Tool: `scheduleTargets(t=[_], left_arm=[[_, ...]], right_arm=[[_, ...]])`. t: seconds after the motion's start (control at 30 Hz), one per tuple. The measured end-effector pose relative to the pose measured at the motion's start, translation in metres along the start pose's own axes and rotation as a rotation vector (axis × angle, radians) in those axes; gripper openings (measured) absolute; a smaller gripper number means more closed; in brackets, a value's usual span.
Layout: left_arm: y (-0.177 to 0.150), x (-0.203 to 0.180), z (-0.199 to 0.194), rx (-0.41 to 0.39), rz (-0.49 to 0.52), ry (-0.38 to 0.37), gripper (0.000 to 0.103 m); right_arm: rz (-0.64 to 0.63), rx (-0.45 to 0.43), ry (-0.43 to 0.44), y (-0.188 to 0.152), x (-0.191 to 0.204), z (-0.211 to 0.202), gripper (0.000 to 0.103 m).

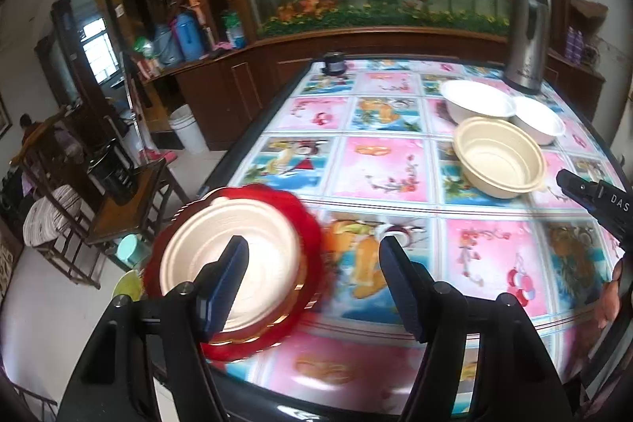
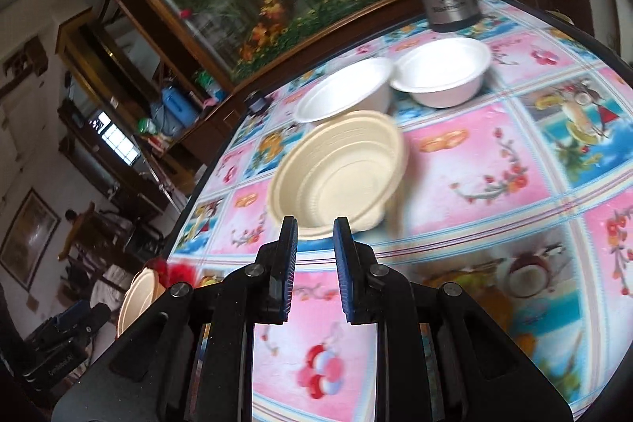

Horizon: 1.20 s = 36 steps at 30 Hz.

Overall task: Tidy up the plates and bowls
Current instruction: 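Move the right tool to the white plates beside the white bowls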

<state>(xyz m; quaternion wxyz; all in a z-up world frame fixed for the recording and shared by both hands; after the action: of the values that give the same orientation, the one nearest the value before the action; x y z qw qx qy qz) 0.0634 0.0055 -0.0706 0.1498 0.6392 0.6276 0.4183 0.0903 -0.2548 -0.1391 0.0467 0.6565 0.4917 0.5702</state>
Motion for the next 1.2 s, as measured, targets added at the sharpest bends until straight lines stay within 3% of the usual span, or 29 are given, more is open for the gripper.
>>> scheduleTargets(t=[0.4,0.97,1.2], left_arm=[[0.005,-0.059,0.006,0.035,0.083,-0.054,0.069],[-0.010,-0.126,0.043,0.157,0.145,-0.156,0.069],[-0.015,-0.139,0.051,0.154,0.132,-0.225,0.069]], right_arm=[[0.102,-0.052,-0.021,0.008,-0.049,-0.027,0.018],[0.183,-0.019,-0.029,0.006,-0.069,-0.020,0.018],[0.213,-0.021,-0.060,0.011,-0.080,-0.020,0.018]])
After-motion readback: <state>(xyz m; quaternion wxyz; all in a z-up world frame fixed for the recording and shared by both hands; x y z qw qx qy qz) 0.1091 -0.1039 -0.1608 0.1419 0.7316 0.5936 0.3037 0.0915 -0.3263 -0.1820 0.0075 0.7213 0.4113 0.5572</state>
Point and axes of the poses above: each gripper's, at about its wrist camera, not at the fingertips, and z roughly the way its jaws point, x to its left, y to its top, the point moved 7 cm from there along z, roughly the way its jaws point, and after that the axes turned 15 degrees about y, right-handed, at the moved point
